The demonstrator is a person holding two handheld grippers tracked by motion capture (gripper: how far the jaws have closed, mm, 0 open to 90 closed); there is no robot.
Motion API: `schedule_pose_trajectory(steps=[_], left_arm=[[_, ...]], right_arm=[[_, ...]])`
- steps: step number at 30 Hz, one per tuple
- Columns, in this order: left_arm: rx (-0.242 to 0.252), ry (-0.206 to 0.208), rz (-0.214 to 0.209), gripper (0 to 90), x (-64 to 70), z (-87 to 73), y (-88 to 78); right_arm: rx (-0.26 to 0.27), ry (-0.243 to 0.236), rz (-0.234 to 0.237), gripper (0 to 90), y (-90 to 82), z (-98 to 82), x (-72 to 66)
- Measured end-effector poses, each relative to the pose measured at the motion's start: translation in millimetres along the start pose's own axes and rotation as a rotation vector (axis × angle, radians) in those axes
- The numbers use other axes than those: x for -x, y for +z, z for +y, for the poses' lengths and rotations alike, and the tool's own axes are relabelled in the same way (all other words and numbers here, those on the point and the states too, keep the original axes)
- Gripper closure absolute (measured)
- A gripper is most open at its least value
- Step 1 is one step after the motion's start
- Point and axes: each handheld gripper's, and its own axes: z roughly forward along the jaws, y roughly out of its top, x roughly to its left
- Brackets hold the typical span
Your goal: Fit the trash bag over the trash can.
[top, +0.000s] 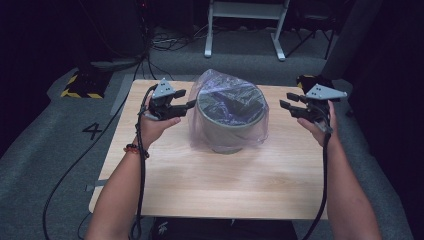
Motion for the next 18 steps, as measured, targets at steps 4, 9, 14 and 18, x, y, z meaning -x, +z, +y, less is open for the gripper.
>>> schedule_pose_trajectory(steps=[4,9,14,18], left_arm=[[-0.011,0.007,-0.028,52.3,1.0,9.5,13.9],[-0.05,0.018,-0.017,52.6,5.1,9.0,29.5],[-0.054,-0.011,-0.011,50.3,1.6,7.7,33.0],[-0.072,-0.017,0.012,48.5,-4.6,9.2,37.4]], right_arm=[[-0.047,0.031,0.049,57.5,23.4,12.7,-2.7],[-0.061,0.057,0.047,55.2,40.2,11.4,-13.9],[-0.031,0.113,0.04,50.8,39.8,9.2,-10.5],[-0.018,0.082,0.02,50.8,38.7,19.4,-13.0]])
